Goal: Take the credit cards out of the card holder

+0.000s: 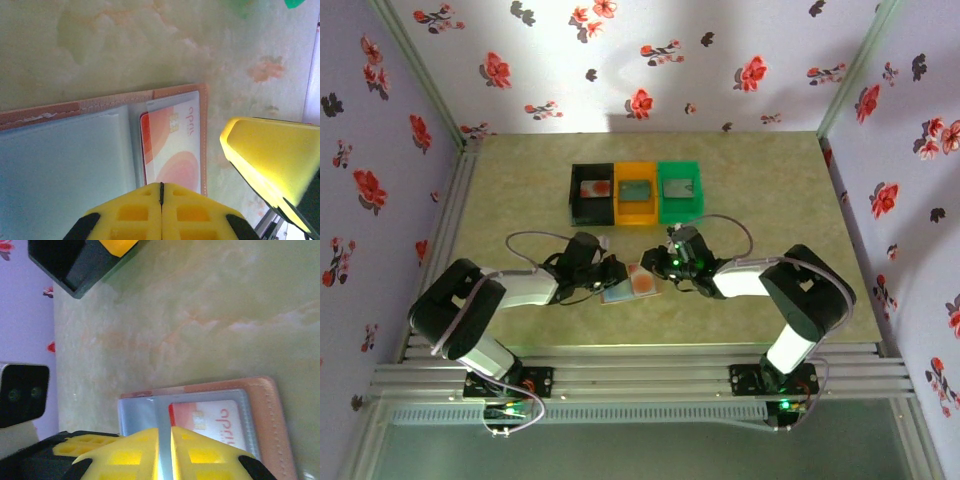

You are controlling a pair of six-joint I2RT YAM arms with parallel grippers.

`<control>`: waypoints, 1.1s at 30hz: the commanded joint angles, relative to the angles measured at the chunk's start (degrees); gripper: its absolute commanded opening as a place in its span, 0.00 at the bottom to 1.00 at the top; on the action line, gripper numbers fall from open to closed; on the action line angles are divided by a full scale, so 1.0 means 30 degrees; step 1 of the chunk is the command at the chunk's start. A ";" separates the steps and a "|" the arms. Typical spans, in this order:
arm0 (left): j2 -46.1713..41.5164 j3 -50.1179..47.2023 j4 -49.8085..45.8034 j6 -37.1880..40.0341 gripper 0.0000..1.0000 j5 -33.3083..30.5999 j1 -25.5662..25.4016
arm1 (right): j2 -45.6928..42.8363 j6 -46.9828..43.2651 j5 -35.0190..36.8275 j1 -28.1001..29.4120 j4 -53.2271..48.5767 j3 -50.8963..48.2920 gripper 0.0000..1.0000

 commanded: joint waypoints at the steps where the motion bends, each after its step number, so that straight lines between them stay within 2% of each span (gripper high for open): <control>1: -0.0162 0.0383 -0.0835 -0.0116 0.10 -0.0411 -0.0052 | -0.0187 -0.1240 0.0714 -0.0233 -0.1885 0.0284 0.14; 15: 0.0986 0.0887 -0.0347 -0.0658 0.28 -0.0635 -0.0725 | 0.0512 -0.1507 0.0888 -0.0270 -0.1973 -0.0010 0.14; 33: 0.2226 0.1168 -0.0588 -0.0560 0.27 -0.1112 -0.1077 | 0.0794 -0.1008 0.0800 -0.0279 -0.1212 -0.0668 0.13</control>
